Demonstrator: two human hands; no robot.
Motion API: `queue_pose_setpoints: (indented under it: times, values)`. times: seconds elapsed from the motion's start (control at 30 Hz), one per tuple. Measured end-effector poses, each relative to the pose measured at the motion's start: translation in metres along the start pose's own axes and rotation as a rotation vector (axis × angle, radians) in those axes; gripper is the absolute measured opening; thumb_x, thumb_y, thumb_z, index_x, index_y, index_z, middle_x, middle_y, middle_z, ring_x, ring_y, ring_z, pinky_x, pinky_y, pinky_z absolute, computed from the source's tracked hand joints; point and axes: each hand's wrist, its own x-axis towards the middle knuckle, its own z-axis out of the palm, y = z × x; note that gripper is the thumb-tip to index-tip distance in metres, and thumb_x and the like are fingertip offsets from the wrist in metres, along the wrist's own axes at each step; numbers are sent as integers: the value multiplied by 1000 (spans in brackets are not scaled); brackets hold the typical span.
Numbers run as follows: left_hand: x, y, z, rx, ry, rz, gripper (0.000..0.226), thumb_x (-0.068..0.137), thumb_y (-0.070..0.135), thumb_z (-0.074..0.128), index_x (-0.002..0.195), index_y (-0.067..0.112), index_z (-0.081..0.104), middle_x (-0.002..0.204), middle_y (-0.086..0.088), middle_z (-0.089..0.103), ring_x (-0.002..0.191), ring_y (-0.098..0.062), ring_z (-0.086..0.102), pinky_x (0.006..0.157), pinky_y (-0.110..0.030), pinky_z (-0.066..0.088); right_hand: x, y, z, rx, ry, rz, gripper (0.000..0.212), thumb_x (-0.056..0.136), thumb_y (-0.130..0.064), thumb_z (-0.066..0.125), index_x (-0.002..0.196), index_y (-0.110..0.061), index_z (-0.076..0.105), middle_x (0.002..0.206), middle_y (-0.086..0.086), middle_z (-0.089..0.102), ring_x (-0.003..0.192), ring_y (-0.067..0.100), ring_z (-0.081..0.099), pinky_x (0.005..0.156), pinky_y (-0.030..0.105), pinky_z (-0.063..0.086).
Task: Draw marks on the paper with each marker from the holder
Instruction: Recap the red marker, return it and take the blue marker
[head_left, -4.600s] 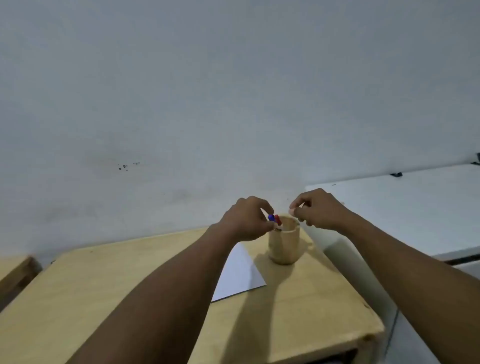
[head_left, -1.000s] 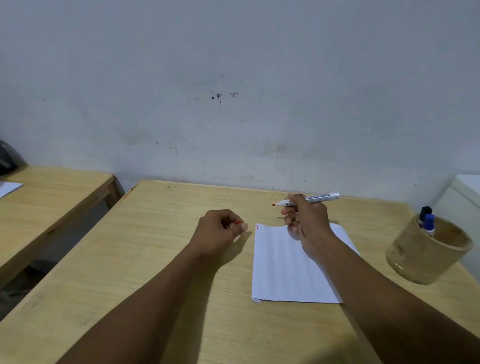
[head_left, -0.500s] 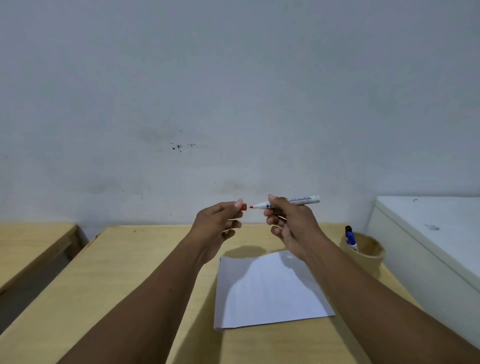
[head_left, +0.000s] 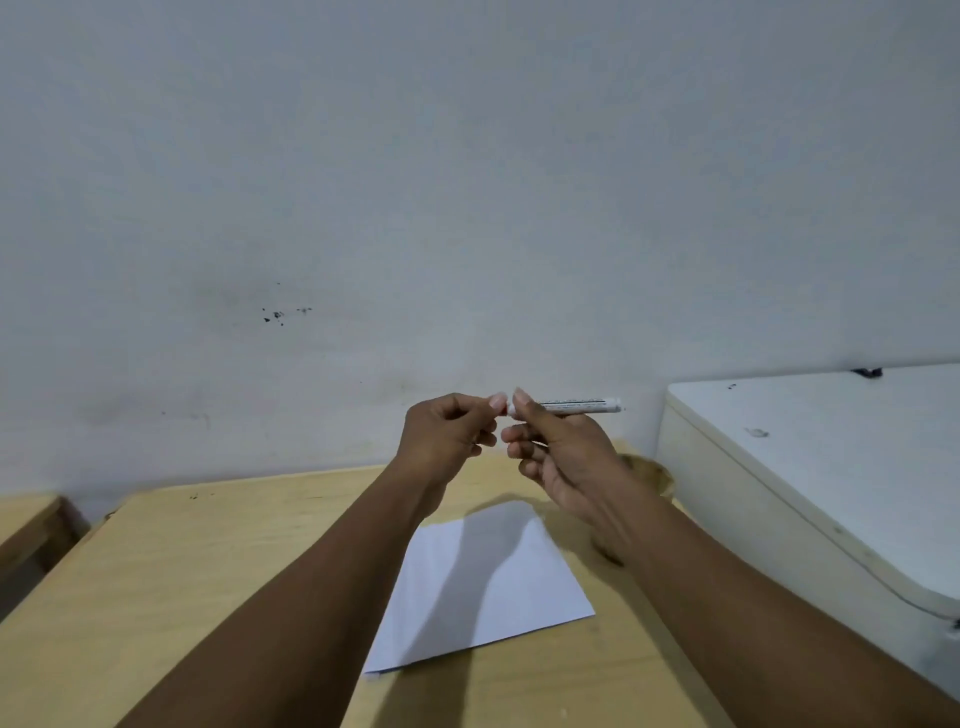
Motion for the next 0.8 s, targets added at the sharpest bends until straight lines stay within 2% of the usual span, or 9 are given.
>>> queue_pose_setpoints:
  times: [0.1,0.17,0.23,0.37,0.53,0.63,0.7,0.8]
  values:
    - [5,12,9,33,29,58,23,86,29,81,86,7,77,69,0,69,61,-14,66,61,-26,48,-7,-25,-18,-247,59,90,73,81,-75,62,101,-5,67,60,9,65,35,11,48,30,16,26]
    - [9,20,14,84,35,95,19,88,28,80,82,11,75,71,-2,70,61,-15,67,60,-24,48,-11,-43,-39,-326,185,111,89,79,-87,48,96,-3,69,59,12,64,30,11,43,30,14,22]
    - [12,25,20,145,-6,133,18,88,27,80,78,13,74,76,-6,72,63,-17,67,62,-27,47,-14,-56,-66,-400,339,61,89,87,-83,41,95,1,71,60,13,64,33,15,42,33,17,25]
    - [17,28,45,323,-100,207,19,86,31,81,76,16,75,77,-8,76,64,-15,68,63,-30,48,-19,-63,-111,-479,510,-34,60,98,-59,51,94,-2,68,65,13,64,42,19,45,39,21,31]
    - [14,22,83,629,-215,283,19,83,33,84,83,14,78,62,8,69,62,-11,66,60,-24,49,-25,-53,-133,-506,532,-23,38,100,-42,57,87,-7,64,65,11,63,43,19,47,41,24,32]
    - [10,14,101,769,-268,308,24,79,36,86,91,16,78,60,13,63,58,0,58,54,-12,39,-24,-45,-137,-548,517,-19,35,100,-38,57,86,-7,65,66,11,65,44,19,49,40,24,33]
    - [9,6,108,827,-294,294,32,77,38,88,99,17,77,69,9,68,65,0,59,56,-12,38,-21,-40,-138,-596,509,-22,35,99,-37,57,87,-6,67,64,10,67,43,19,52,40,23,34]
    - [8,-6,108,893,-333,260,33,78,30,88,106,17,77,90,-1,75,77,-14,67,64,-20,49,-19,-35,-138,-643,490,-34,34,98,-36,59,87,-5,70,62,9,67,39,16,53,39,22,34]
